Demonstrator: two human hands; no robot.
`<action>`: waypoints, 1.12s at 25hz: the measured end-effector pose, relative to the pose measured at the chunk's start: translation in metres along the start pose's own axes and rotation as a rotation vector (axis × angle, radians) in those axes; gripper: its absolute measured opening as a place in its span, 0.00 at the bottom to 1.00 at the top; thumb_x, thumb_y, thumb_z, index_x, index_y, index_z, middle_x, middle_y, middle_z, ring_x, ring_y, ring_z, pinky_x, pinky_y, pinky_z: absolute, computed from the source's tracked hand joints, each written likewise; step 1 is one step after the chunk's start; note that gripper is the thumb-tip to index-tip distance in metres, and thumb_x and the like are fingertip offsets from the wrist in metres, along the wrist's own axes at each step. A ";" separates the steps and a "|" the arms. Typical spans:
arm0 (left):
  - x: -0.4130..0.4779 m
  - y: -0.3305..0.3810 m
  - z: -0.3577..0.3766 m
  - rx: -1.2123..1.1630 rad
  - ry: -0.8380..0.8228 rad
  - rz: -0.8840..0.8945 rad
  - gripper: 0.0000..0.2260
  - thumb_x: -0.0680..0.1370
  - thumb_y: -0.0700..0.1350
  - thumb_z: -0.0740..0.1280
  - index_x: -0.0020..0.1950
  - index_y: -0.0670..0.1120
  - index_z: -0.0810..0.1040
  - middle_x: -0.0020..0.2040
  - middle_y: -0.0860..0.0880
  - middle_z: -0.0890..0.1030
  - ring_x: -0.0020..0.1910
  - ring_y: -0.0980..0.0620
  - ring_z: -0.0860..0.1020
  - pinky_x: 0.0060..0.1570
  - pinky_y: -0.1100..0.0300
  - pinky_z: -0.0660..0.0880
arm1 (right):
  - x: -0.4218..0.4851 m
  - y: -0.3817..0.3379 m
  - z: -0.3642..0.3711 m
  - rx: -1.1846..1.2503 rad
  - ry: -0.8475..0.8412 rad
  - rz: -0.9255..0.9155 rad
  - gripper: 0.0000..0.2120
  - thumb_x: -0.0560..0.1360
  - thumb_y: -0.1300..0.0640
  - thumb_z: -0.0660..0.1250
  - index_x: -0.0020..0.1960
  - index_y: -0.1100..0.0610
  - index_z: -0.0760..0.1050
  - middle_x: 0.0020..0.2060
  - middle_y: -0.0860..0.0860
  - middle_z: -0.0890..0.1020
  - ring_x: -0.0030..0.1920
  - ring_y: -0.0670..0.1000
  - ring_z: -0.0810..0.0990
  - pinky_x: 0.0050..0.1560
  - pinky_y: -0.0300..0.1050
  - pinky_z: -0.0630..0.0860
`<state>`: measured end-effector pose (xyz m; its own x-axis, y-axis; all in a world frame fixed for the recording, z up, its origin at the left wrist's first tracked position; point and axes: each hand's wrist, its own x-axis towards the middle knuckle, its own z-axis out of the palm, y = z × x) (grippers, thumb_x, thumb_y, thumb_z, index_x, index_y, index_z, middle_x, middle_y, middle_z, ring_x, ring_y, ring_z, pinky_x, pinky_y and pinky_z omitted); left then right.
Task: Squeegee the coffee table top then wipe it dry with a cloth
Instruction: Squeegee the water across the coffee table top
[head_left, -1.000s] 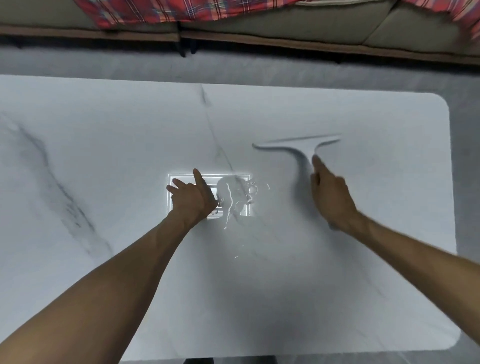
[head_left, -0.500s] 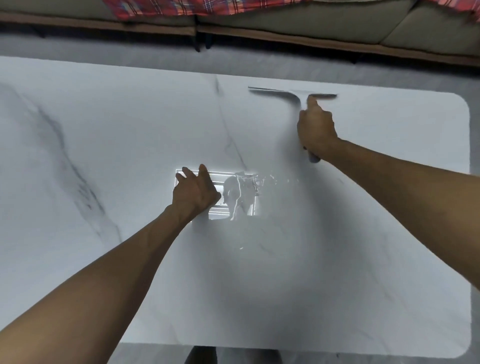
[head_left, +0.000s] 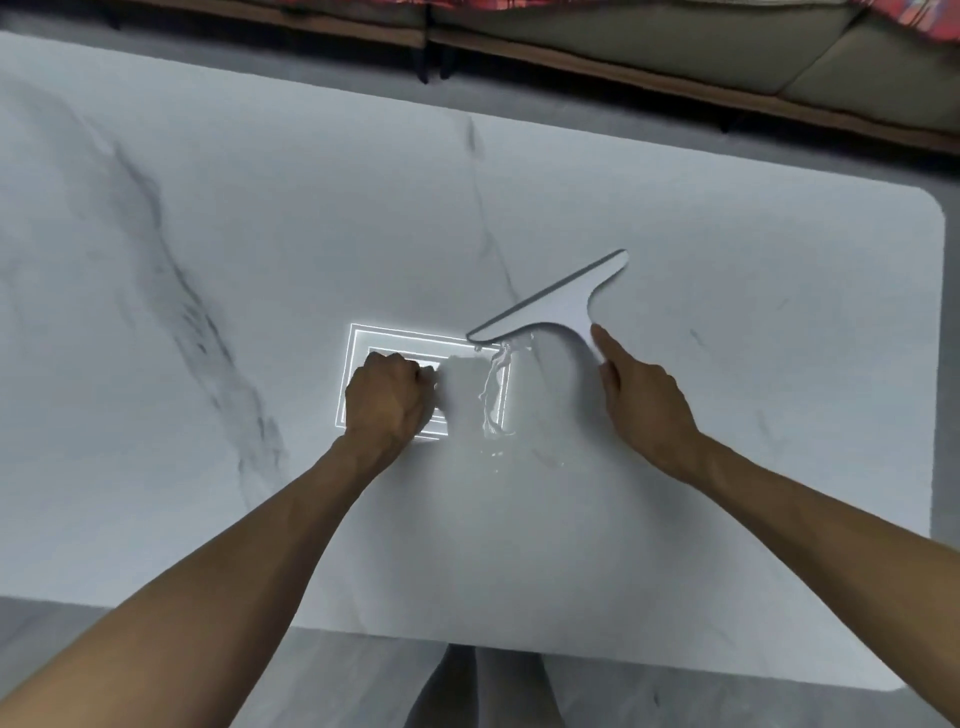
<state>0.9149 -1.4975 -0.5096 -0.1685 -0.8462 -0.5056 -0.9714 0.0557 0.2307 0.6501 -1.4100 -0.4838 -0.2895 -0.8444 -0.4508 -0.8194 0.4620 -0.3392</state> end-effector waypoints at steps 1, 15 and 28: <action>-0.007 -0.004 0.004 -0.007 -0.001 -0.012 0.21 0.80 0.54 0.58 0.34 0.43 0.78 0.31 0.46 0.72 0.41 0.40 0.77 0.36 0.56 0.71 | -0.017 0.009 0.000 -0.015 -0.011 -0.002 0.23 0.82 0.55 0.53 0.77 0.43 0.58 0.30 0.47 0.72 0.33 0.54 0.72 0.40 0.45 0.66; -0.067 -0.034 0.086 -0.001 -0.135 -0.124 0.34 0.76 0.47 0.60 0.77 0.36 0.49 0.73 0.25 0.53 0.71 0.23 0.52 0.70 0.38 0.57 | -0.016 -0.004 -0.048 0.203 0.042 0.154 0.22 0.82 0.51 0.51 0.75 0.45 0.62 0.50 0.56 0.77 0.45 0.58 0.76 0.47 0.51 0.77; -0.047 -0.031 0.085 -0.019 -0.241 -0.123 0.38 0.77 0.52 0.57 0.76 0.32 0.42 0.74 0.26 0.49 0.70 0.19 0.49 0.68 0.34 0.56 | 0.043 -0.049 0.003 -0.071 -0.009 -0.201 0.23 0.82 0.55 0.52 0.76 0.47 0.59 0.57 0.65 0.79 0.55 0.67 0.77 0.56 0.55 0.74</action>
<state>0.9386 -1.4142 -0.5640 -0.0869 -0.6954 -0.7133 -0.9841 -0.0512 0.1698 0.6793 -1.4683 -0.4894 -0.1128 -0.9150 -0.3873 -0.8931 0.2642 -0.3641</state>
